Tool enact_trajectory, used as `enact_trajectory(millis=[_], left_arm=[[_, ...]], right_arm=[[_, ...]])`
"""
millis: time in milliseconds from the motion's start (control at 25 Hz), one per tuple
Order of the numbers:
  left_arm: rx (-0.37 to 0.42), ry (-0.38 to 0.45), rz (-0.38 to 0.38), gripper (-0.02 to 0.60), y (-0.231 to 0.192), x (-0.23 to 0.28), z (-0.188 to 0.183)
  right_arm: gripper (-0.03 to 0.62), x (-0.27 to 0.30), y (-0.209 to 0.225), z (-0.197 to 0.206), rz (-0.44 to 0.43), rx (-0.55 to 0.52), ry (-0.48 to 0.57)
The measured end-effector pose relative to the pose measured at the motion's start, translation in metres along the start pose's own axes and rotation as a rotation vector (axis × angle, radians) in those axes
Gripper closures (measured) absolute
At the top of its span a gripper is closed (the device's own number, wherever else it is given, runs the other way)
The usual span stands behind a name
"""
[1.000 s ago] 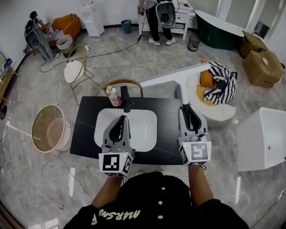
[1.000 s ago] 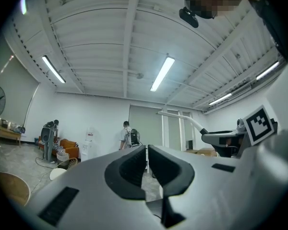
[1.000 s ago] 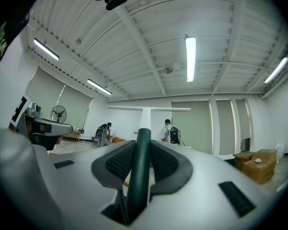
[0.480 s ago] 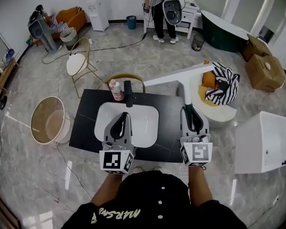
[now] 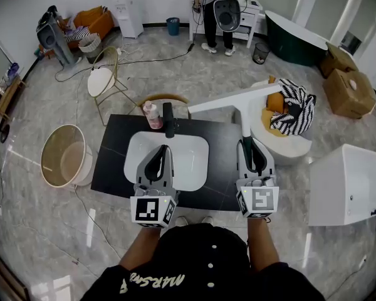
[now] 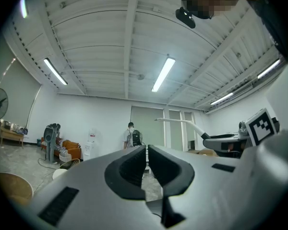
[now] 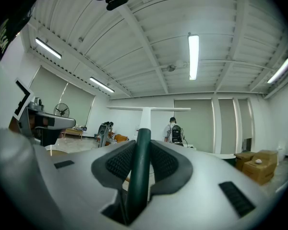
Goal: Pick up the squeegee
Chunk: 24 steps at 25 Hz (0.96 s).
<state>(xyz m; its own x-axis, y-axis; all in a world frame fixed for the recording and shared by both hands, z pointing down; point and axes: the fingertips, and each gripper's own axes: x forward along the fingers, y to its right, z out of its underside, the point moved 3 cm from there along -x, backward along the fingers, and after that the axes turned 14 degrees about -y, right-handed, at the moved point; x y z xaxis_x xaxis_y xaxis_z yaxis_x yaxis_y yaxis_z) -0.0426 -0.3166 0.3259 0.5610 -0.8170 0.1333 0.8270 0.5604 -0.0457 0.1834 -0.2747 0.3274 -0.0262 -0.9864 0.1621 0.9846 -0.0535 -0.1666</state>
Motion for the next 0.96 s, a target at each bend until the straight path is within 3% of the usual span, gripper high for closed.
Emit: enact_trajectory(millis=[960], left_arm=[[0.011, -0.001, 0.004, 0.557, 0.0028, -0.002, 0.0009]], right_arm=[[0.505, -0.0026, -0.0012, 0.0034, -0.01, 0.001, -0.004]])
